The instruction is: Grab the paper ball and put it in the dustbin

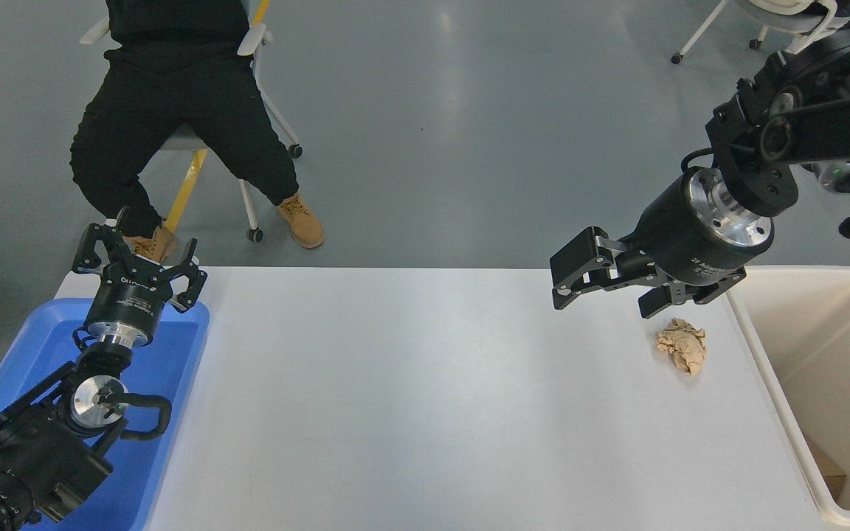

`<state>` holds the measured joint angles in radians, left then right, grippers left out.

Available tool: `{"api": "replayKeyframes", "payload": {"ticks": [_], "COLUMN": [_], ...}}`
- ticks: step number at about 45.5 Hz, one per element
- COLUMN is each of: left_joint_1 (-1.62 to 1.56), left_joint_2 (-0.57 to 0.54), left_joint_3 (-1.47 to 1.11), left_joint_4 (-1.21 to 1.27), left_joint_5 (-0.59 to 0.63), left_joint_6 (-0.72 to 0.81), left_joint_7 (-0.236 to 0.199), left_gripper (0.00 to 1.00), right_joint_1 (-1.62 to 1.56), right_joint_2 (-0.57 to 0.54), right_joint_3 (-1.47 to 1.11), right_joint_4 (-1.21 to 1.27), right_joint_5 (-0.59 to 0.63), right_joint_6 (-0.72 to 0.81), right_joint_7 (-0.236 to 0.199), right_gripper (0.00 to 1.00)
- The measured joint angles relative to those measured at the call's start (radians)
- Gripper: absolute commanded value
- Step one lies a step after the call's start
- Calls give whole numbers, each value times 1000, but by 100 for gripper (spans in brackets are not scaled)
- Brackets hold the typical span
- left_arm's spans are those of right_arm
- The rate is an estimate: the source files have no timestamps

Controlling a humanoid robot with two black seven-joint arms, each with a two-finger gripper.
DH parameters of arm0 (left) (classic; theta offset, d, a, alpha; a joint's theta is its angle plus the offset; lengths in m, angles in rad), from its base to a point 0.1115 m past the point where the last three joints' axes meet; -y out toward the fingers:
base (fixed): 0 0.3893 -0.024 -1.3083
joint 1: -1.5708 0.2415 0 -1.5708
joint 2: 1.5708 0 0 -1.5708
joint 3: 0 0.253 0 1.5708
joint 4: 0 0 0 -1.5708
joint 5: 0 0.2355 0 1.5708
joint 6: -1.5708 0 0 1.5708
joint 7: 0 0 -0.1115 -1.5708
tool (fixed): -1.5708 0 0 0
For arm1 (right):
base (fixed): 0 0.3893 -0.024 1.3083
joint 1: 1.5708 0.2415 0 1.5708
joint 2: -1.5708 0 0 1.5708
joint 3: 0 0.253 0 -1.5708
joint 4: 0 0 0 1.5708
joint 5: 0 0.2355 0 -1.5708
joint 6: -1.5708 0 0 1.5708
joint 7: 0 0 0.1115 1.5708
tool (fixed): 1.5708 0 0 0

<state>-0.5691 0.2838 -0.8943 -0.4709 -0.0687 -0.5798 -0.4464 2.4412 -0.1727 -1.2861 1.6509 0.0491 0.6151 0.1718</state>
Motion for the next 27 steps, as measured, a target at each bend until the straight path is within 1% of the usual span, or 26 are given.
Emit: {"api": "replayKeyframes", "payload": {"ticks": [27], "left_joint_1": [0], "left_joint_2": [0], "left_joint_3": [0], "left_joint_4": [0], "left_joint_5": [1], "left_joint_6": [0], "left_joint_7": [0], "left_gripper": [99], "right_joint_1": [-13], "right_joint_2": [15], "right_joint_3": [11], "right_joint_4": [-8], "right_joint_5": [4], "right_joint_6": [-1], "right_joint_7": [0], "right_gripper": [100]}}
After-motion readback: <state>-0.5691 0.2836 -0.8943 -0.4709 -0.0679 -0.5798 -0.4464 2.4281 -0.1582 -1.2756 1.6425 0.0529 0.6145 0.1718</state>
